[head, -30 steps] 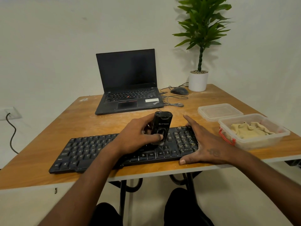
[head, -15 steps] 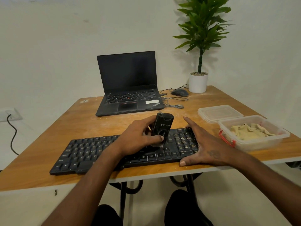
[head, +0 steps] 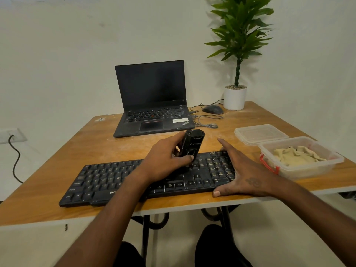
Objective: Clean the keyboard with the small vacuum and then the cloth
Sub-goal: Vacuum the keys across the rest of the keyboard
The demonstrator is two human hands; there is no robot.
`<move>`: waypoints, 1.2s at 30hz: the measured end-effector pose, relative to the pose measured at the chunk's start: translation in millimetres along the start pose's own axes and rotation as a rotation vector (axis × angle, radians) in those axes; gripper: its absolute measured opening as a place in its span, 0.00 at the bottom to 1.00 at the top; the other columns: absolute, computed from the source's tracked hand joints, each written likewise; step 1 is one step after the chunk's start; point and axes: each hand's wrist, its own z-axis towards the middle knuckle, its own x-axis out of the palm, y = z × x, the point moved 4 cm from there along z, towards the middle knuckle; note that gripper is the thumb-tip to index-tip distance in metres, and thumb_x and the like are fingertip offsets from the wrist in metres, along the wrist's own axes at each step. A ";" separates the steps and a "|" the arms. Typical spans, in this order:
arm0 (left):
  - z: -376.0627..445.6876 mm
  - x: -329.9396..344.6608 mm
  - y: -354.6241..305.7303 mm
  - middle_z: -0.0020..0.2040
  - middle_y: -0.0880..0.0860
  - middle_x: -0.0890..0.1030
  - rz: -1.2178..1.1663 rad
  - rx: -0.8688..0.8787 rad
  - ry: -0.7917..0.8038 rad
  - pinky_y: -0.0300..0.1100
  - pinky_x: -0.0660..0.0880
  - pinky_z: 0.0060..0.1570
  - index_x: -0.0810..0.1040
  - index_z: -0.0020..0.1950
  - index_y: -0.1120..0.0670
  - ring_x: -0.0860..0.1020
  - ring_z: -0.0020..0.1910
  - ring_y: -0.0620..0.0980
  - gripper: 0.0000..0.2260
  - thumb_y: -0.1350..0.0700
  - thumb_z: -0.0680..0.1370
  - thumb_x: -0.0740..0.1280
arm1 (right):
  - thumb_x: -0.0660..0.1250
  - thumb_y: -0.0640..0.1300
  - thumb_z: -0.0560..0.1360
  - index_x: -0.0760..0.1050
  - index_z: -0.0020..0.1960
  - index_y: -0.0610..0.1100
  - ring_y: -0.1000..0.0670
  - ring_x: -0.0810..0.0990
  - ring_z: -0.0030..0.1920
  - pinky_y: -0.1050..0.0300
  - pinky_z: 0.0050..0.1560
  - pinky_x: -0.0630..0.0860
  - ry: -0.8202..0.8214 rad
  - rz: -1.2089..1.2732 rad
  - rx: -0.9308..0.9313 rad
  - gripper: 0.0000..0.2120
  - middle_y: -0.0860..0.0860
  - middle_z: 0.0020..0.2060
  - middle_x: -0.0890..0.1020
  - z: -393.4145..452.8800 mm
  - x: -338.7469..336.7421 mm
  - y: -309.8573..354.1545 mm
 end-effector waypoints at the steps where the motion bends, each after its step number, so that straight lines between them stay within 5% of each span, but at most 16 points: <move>1: 1.2 0.4 0.8 0.60 0.46 0.82 0.014 0.000 -0.010 0.37 0.76 0.47 0.70 0.76 0.42 0.80 0.50 0.41 0.25 0.49 0.80 0.73 | 0.78 0.72 0.56 0.33 0.76 0.69 0.54 0.59 0.76 0.52 0.75 0.63 0.000 0.001 -0.002 0.66 0.58 0.79 0.53 0.1 0.0 0.0; 12: 35.9 15.9 2.9 0.66 0.52 0.82 0.120 -0.032 -0.084 0.43 0.75 0.50 0.70 0.77 0.48 0.77 0.49 0.45 0.26 0.49 0.81 0.72 | 0.78 0.73 0.55 0.33 0.76 0.69 0.54 0.59 0.76 0.52 0.74 0.63 -0.004 0.011 0.006 0.67 0.57 0.80 0.53 1.1 0.1 0.2; 22: 41.6 21.0 0.0 0.64 0.49 0.81 -0.019 -0.028 -0.017 0.29 0.70 0.39 0.69 0.77 0.47 0.78 0.43 0.38 0.26 0.51 0.81 0.72 | 0.78 0.74 0.54 0.33 0.77 0.68 0.55 0.60 0.76 0.52 0.74 0.64 -0.015 0.013 0.014 0.68 0.57 0.79 0.54 1.5 -0.2 0.4; 29: 28.1 0.5 22.9 0.58 0.45 0.80 -0.072 -0.098 -0.038 0.37 0.73 0.46 0.71 0.76 0.47 0.79 0.48 0.40 0.25 0.51 0.80 0.73 | 0.78 0.73 0.55 0.32 0.76 0.68 0.54 0.60 0.76 0.52 0.74 0.64 -0.012 0.020 0.002 0.68 0.57 0.79 0.54 0.2 -0.5 1.0; 32: 34.9 19.3 1.0 0.57 0.44 0.79 -0.053 -0.042 -0.020 0.31 0.72 0.41 0.70 0.77 0.47 0.78 0.44 0.38 0.26 0.51 0.80 0.73 | 0.78 0.75 0.54 0.32 0.76 0.68 0.54 0.61 0.76 0.49 0.75 0.65 -0.014 0.021 0.013 0.69 0.56 0.79 0.56 0.7 -0.4 3.0; 36: 45.9 38.3 -17.2 0.59 0.48 0.83 -0.064 0.009 -0.007 0.37 0.71 0.41 0.72 0.76 0.45 0.78 0.43 0.39 0.26 0.50 0.79 0.74 | 0.78 0.75 0.53 0.32 0.76 0.69 0.55 0.63 0.74 0.47 0.73 0.68 -0.023 0.034 0.014 0.69 0.57 0.77 0.59 0.8 -0.9 3.6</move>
